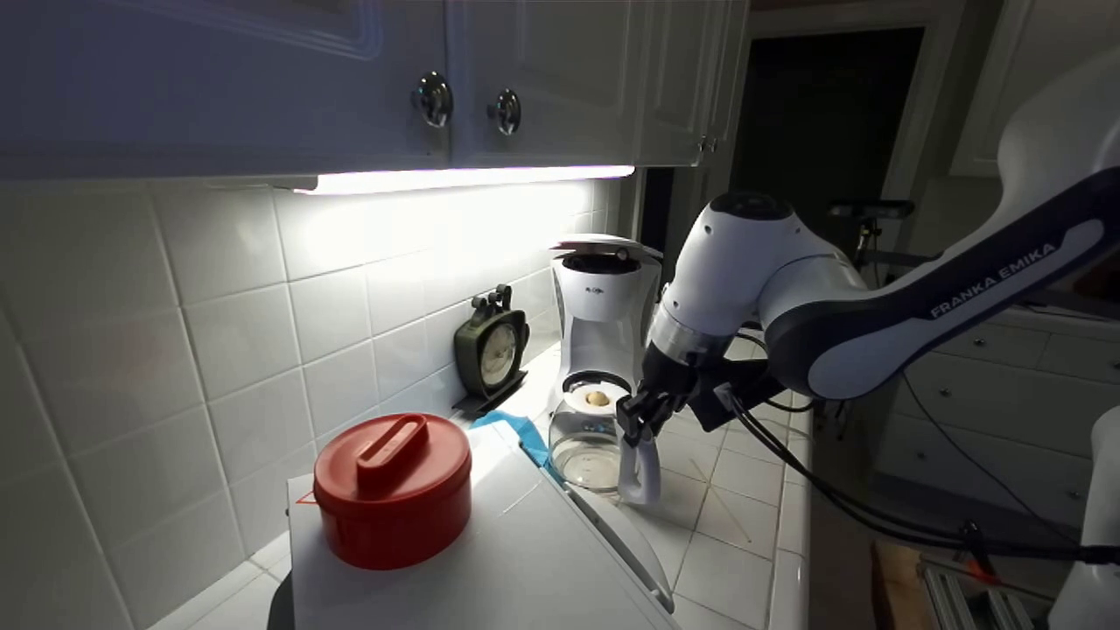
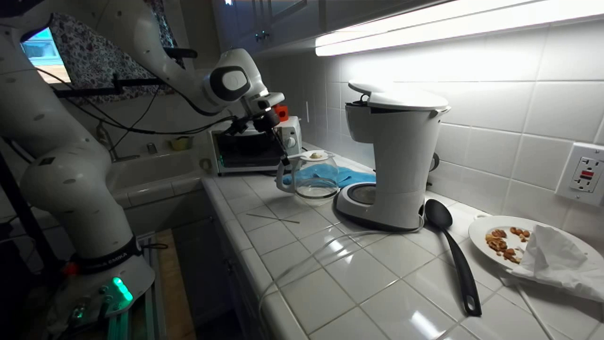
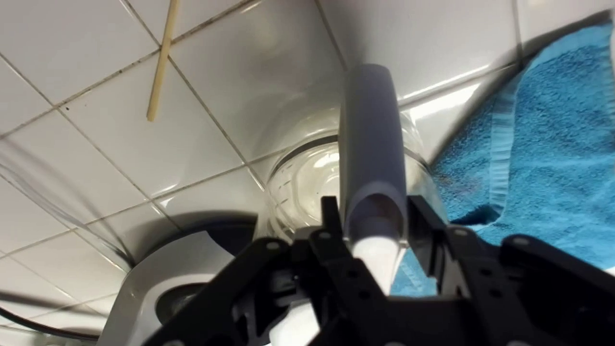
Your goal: Put the coffee jar on the coffeemaker
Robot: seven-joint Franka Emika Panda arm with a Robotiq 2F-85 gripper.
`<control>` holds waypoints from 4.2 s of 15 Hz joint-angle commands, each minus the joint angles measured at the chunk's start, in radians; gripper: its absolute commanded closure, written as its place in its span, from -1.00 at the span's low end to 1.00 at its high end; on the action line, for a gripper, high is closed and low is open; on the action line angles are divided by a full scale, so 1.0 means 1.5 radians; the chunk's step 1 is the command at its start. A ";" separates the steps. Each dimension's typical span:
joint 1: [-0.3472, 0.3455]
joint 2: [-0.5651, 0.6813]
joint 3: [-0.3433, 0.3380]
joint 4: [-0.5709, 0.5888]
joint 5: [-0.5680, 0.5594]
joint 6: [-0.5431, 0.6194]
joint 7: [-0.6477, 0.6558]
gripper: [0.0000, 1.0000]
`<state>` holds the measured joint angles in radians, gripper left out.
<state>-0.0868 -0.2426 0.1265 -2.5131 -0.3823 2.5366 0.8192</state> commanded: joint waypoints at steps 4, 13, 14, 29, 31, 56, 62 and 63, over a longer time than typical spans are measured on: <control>0.012 0.001 -0.007 -0.025 0.039 0.003 -0.046 -0.87; 0.009 0.014 0.019 -0.041 -0.019 0.026 -0.029 0.02; 0.008 0.017 0.023 -0.041 -0.029 0.029 -0.026 0.14; 0.000 0.045 0.023 -0.039 -0.156 0.067 0.012 -0.50; -0.002 0.050 0.022 -0.039 -0.175 0.079 0.023 -0.16; -0.034 -0.010 0.024 -0.039 -0.245 0.085 0.103 0.84; -0.032 0.022 0.022 -0.043 -0.236 0.099 0.096 0.84; -0.030 0.028 0.019 -0.045 -0.229 0.106 0.089 0.84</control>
<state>-0.1232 -0.2203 0.1568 -2.5689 -0.7092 2.6747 0.9400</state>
